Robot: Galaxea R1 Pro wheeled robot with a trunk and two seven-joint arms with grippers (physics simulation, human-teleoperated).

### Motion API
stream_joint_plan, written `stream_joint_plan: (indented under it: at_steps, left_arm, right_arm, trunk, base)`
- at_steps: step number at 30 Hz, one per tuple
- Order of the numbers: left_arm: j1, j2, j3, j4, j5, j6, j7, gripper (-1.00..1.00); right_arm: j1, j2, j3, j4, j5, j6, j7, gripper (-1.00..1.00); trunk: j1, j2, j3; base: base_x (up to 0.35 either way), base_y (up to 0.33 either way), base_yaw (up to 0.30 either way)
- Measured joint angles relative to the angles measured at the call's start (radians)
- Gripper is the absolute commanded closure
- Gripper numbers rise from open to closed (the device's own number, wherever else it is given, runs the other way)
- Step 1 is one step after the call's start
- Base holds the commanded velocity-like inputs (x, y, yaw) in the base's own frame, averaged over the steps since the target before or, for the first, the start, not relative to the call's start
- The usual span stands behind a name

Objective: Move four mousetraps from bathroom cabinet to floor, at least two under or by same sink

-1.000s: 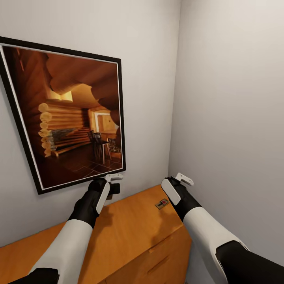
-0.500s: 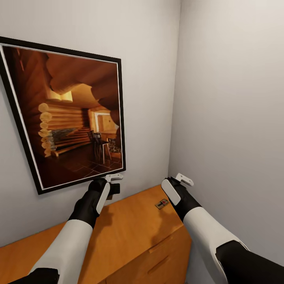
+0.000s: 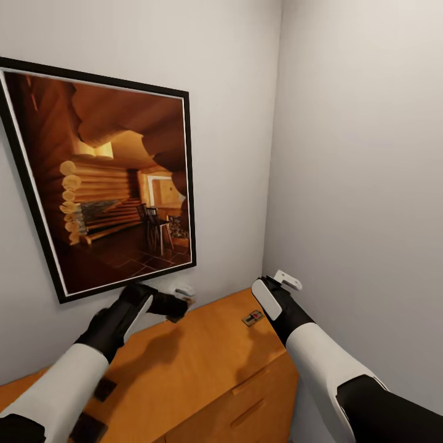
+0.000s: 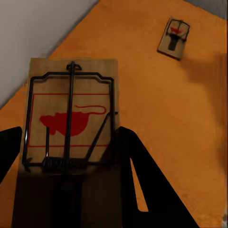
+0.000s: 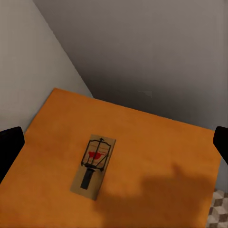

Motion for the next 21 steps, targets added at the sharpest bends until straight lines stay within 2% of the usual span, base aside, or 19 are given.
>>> stream_joint_plan:
  at_steps: [1,2,3,5,6,9,11,13,15,16,17,19,20,21]
  left_arm:
    - [0.0,0.014,-0.023,-0.002,0.0,-0.001,-0.019,1.0]
    - [0.0,0.04,-0.065,-0.006,0.0,-0.002,-0.046,1.0]
    - [0.0,0.053,-0.085,-0.01,0.002,-0.003,-0.057,1.0]
    - [0.0,0.094,-0.153,-0.036,0.006,-0.008,-0.097,1.0]
    - [0.0,0.102,-0.17,-0.045,0.007,-0.01,-0.11,1.0]
    - [0.0,0.128,-0.274,-0.098,0.011,-0.017,-0.219,1.0]
    - [0.0,0.136,-0.323,-0.119,0.01,-0.019,-0.268,1.0]
    - [0.0,0.152,-0.353,-0.136,0.008,-0.021,-0.299,1.0]
    - [0.0,0.184,-0.366,-0.159,0.009,-0.022,-0.319,1.0]
    - [0.0,0.21,-0.369,-0.189,0.012,-0.022,-0.331,1.0]
    - [0.0,0.226,-0.369,-0.21,0.018,-0.02,-0.338,1.0]
    - [0.0,0.291,-0.367,-0.3,0.057,-0.015,-0.366,1.0]
    - [0.0,0.308,-0.367,-0.322,0.076,-0.013,-0.37,1.0]
    - [0.0,0.335,-0.366,-0.353,0.119,-0.01,-0.374,1.0]
  right_arm:
    - [0.0,0.0,0.0,0.0,0.0,0.0,0.0,-1.0]
    - [0.0,0.0,0.0,0.0,0.0,0.0,0.0,-1.0]
    - [0.0,0.0,0.0,0.0,0.0,0.0,0.0,-1.0]
    - [0.0,0.0,0.0,0.0,0.0,0.0,0.0,-1.0]
    - [0.0,0.0,-0.001,0.0,0.0,0.0,0.0,-1.0]
    - [0.0,0.0,-0.001,0.0,0.0,0.0,0.0,-1.0]
    - [0.0,0.0,-0.001,0.0,0.0,0.0,0.0,-1.0]
    - [0.0,0.0,-0.001,0.0,0.0,0.0,0.0,-1.0]
    - [0.0,0.0,-0.001,0.0,0.0,0.0,0.001,-1.0]
    - [0.0,0.0,-0.001,0.0,0.0,0.0,0.001,-1.0]
    - [0.0,0.0,-0.001,0.0,0.0,0.0,0.001,-1.0]
    - [0.0,0.0,-0.001,0.0,0.001,0.0,0.001,-1.0]
    - [0.0,0.0,-0.001,0.0,0.0,0.0,0.001,-1.0]
    - [0.0,0.0,-0.001,0.0,0.0,0.0,0.001,-1.0]
  trunk:
    - [0.0,0.0,0.0]
    - [0.0,0.0,0.0]
    - [0.0,0.0,0.0]
    - [0.0,0.0,0.0]
    - [0.0,0.0,0.0]
    - [0.0,0.0,0.0]
    - [0.0,0.0,0.0]
    - [0.0,0.0,0.0]
    - [0.0,0.0,0.0]
    - [0.0,0.0,0.0]
    - [0.0,0.0,0.0]
    - [0.0,0.0,0.0]
    - [0.0,0.0,0.0]
    - [0.0,0.0,0.0]
  base:
    - [0.0,0.0,0.0]
    - [0.0,0.0,0.0]
    - [0.0,0.0,0.0]
    - [0.0,0.0,0.0]
    - [0.0,0.0,0.0]
    - [0.0,0.0,0.0]
    - [0.0,0.0,0.0]
    - [0.0,0.0,0.0]
    - [0.0,0.0,0.0]
    - [0.0,0.0,0.0]
    - [0.0,0.0,0.0]
    - [0.0,0.0,0.0]
    - [0.0,0.0,0.0]
    - [0.0,0.0,0.0]
